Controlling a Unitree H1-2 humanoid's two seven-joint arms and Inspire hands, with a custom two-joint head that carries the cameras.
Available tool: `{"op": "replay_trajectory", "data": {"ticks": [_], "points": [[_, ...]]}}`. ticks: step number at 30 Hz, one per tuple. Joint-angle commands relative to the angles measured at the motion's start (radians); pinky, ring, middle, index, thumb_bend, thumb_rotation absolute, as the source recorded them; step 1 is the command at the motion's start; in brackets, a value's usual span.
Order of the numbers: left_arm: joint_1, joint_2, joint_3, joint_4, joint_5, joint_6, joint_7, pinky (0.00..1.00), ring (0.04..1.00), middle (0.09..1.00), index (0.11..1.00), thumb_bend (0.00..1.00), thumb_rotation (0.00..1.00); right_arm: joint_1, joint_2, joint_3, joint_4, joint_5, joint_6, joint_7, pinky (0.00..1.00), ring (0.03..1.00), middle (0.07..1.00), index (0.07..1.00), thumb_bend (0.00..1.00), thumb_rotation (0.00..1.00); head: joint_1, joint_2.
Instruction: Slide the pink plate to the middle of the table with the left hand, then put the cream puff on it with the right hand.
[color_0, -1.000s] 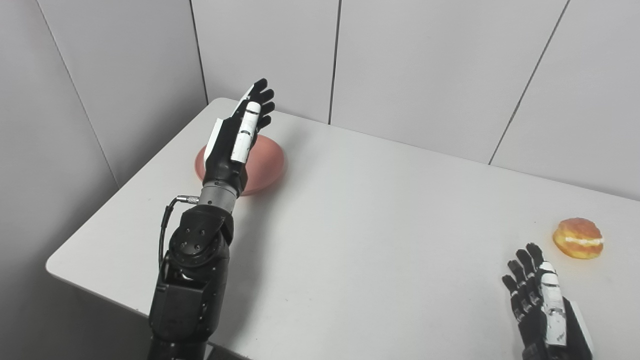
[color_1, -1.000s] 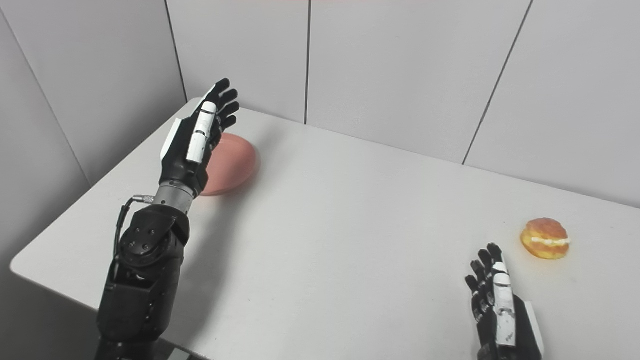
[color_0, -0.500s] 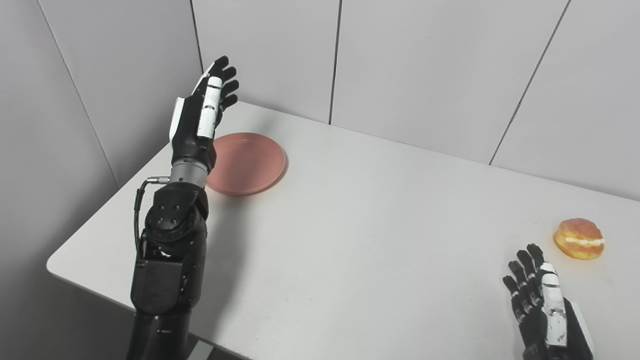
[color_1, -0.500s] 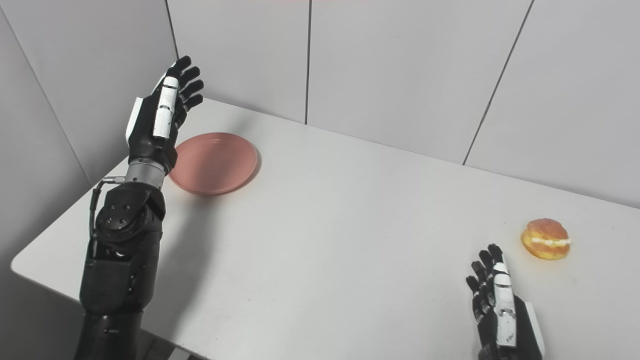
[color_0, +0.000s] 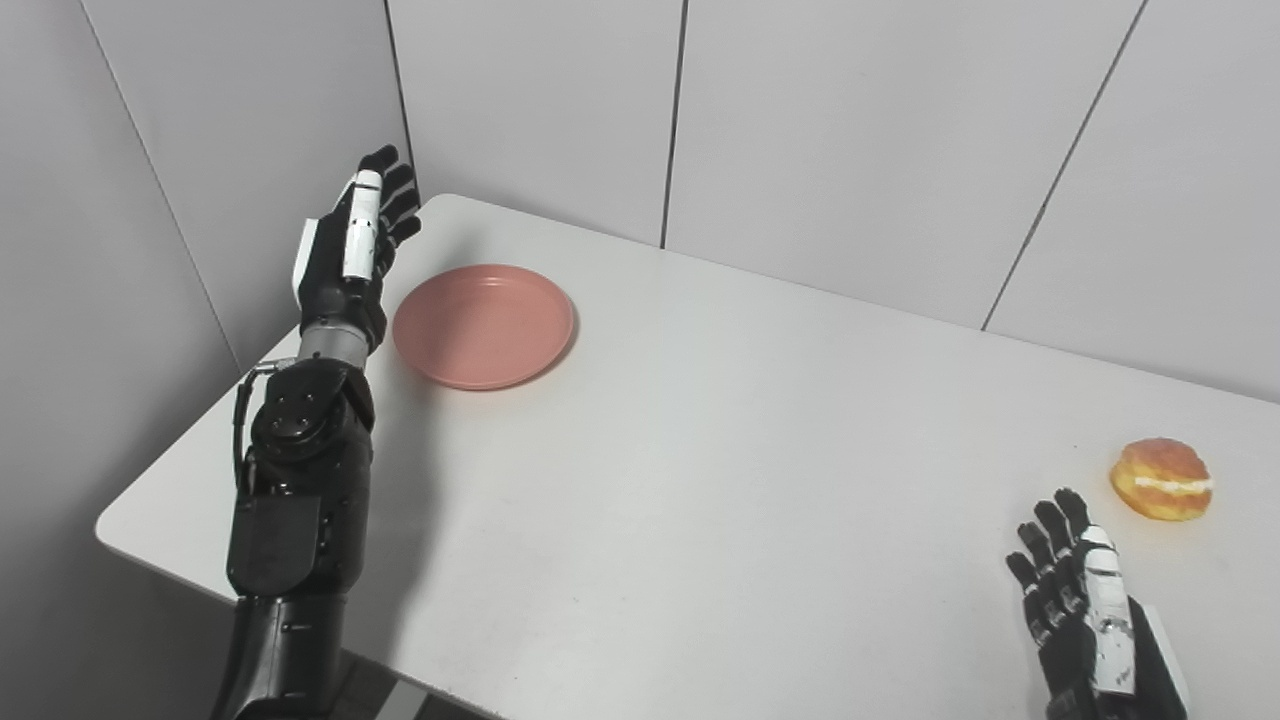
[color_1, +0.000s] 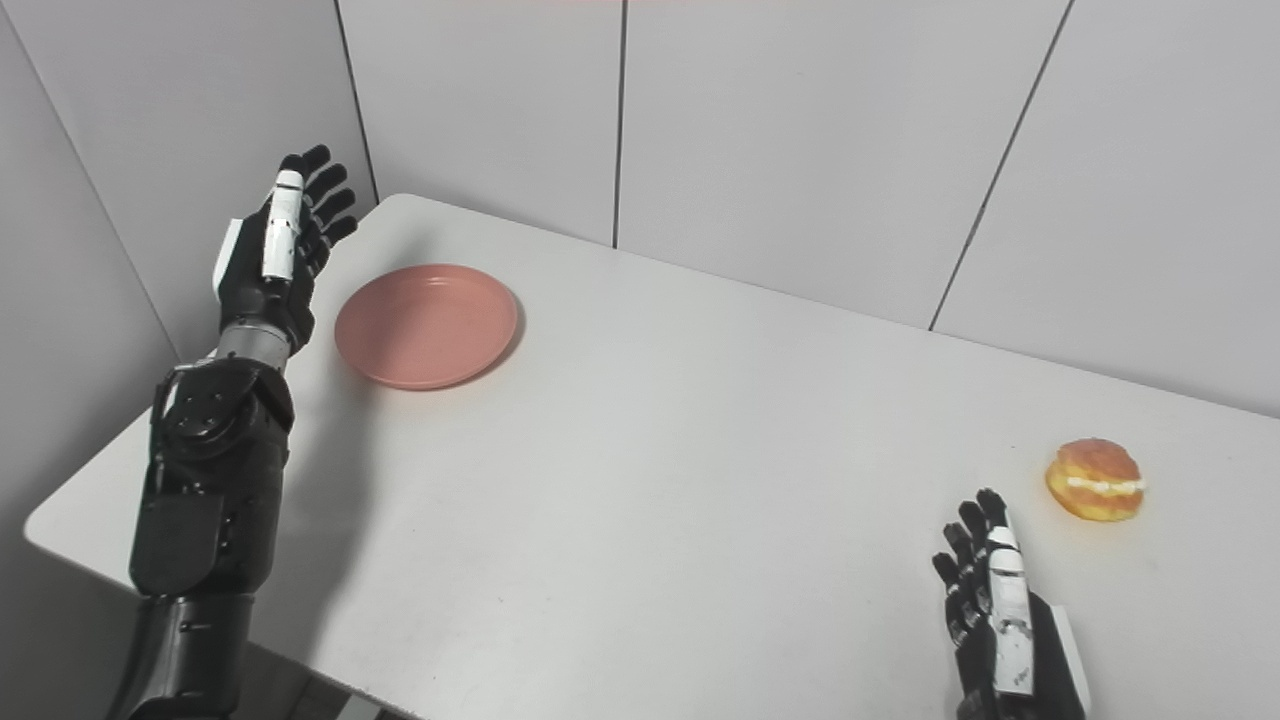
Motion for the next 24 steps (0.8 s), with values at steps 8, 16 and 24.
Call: {"op": "replay_trajectory", "data": {"ticks": [8,16,24], "points": [[-0.068,0.076,0.025,0.074,-0.054,-0.083,-0.012,0.89,0.894,0.897,0.869,0.35,0.9,-0.024,0.001,-0.003,-0.019,-0.002,-0.031,0.001,1.0,1.0,1.0,1.0,0.09,1.0,0.0,0.001],[-0.076,0.097,0.042,0.157,-0.079,-0.105,-0.016,0.89,0.899,0.898,0.87,0.35,0.91,-0.023,-0.008,-0.003,-0.015,0.011,-0.032,0.017,1.0,1.0,1.0,1.0,0.1,1.0,0.002,0.003],[-0.083,0.108,0.051,0.203,-0.094,-0.118,-0.008,0.91,0.906,0.903,0.87,0.35,0.91,-0.022,-0.001,-0.003,-0.019,0.001,-0.029,0.004,1.0,1.0,1.0,1.0,0.1,1.0,0.0,0.004]]}}
